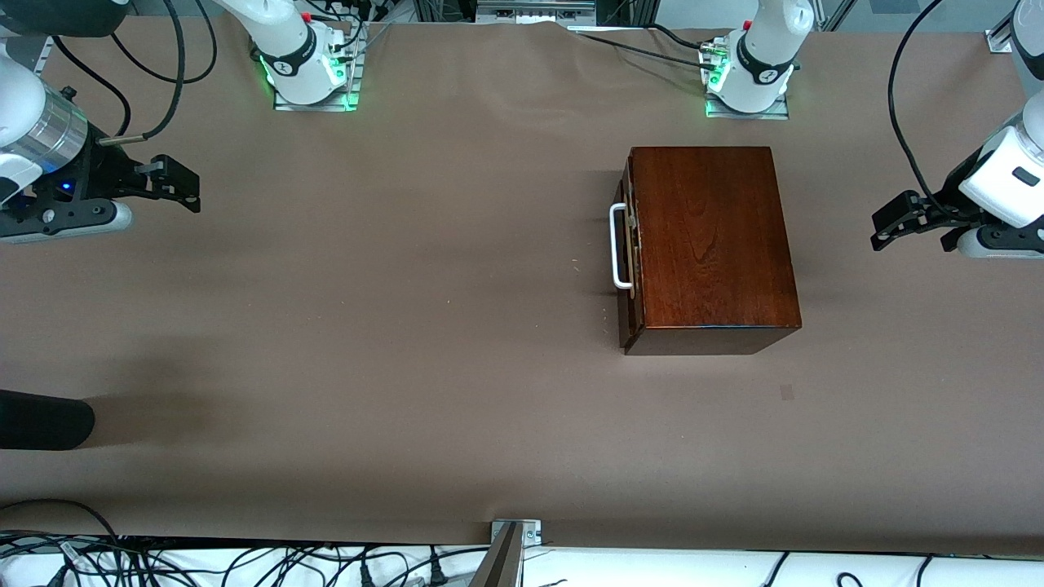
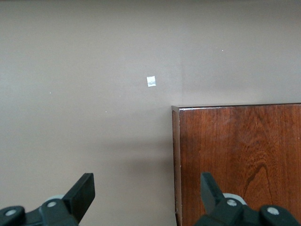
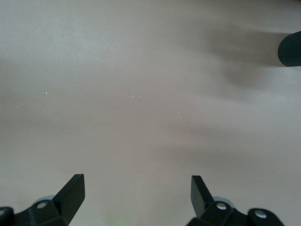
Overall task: Open drawer, take yellow block, close drawer
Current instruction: 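Move the left gripper to the white drawer handle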
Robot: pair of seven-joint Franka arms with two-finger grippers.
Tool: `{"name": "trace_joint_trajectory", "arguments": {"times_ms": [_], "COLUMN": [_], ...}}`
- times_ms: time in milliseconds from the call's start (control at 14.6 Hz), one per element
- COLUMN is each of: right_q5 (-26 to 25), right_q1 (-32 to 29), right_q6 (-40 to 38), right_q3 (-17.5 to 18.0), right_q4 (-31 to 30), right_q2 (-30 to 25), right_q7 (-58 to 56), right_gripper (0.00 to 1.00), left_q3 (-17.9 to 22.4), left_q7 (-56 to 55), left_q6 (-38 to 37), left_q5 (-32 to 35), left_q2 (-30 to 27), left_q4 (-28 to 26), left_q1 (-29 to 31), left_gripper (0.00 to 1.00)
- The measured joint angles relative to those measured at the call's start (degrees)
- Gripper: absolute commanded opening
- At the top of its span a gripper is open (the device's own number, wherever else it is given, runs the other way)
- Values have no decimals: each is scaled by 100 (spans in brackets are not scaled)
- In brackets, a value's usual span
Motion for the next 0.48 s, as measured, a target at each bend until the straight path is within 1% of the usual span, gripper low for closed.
{"name": "trace_joint_trajectory", "arguments": {"times_ms": [479], "right_q5": [0], "right_q1": [0], "right_q6": [0], "right_q3": [0], "right_q4": [0], "right_q2": [0], "right_q7": [0], "right_gripper": [100], "left_q3": [0], "left_q7": [0], "left_q6": [0], "left_q5": [-64], "left_q2": [0], "left_q4": [-9], "left_q1": [34], "left_gripper": [100]}}
